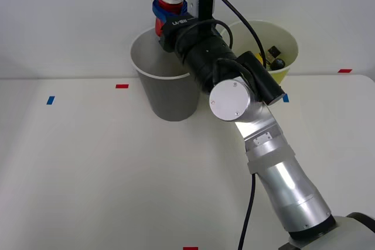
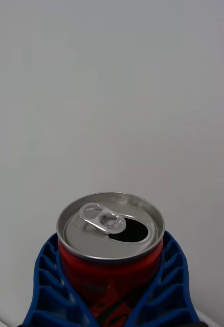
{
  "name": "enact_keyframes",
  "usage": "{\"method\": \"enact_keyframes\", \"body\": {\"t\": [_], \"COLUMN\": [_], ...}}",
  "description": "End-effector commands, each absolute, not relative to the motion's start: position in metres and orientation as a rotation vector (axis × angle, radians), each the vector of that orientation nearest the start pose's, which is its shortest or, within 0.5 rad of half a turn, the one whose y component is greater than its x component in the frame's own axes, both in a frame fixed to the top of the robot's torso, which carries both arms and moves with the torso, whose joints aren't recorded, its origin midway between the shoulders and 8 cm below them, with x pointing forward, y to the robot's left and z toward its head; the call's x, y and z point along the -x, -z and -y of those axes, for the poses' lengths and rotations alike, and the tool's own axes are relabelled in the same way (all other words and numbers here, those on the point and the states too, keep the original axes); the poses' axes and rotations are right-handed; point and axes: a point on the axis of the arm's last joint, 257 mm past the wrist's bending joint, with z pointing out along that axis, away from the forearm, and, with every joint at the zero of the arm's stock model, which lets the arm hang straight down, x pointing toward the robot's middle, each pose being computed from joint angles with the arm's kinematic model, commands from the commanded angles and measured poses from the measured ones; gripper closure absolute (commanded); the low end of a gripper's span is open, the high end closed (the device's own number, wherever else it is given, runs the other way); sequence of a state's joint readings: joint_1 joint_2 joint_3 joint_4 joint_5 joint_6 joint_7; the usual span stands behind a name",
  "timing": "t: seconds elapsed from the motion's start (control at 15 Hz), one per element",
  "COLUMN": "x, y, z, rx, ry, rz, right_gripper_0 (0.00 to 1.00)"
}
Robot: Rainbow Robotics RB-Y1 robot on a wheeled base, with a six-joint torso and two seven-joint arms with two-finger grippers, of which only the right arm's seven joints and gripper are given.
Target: Put cans in the gray bin, plastic bottles in the light green bin
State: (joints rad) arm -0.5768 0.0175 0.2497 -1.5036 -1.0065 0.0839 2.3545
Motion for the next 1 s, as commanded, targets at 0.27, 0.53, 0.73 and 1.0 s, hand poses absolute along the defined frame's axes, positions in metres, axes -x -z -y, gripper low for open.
{"method": "enact_keyframes", "body": {"t": [0.27, 0.53, 0.73, 1.0], "x": [-0.5855, -0.5854, -0.5856, -0.5856], "y": [-0.0423, -0.0454, -0.0451, -0.0453], "z": [-0.0429, -0.0414, -0.0405, -0.0402], "rx": [0.296, 0.287, 0.283, 0.280], "ry": [-0.494, -0.496, -0.496, -0.498], "rz": [-1.140, -1.133, -1.133, -1.132], "right_gripper_0": [0.19, 0.09, 0.03, 0.02]}}
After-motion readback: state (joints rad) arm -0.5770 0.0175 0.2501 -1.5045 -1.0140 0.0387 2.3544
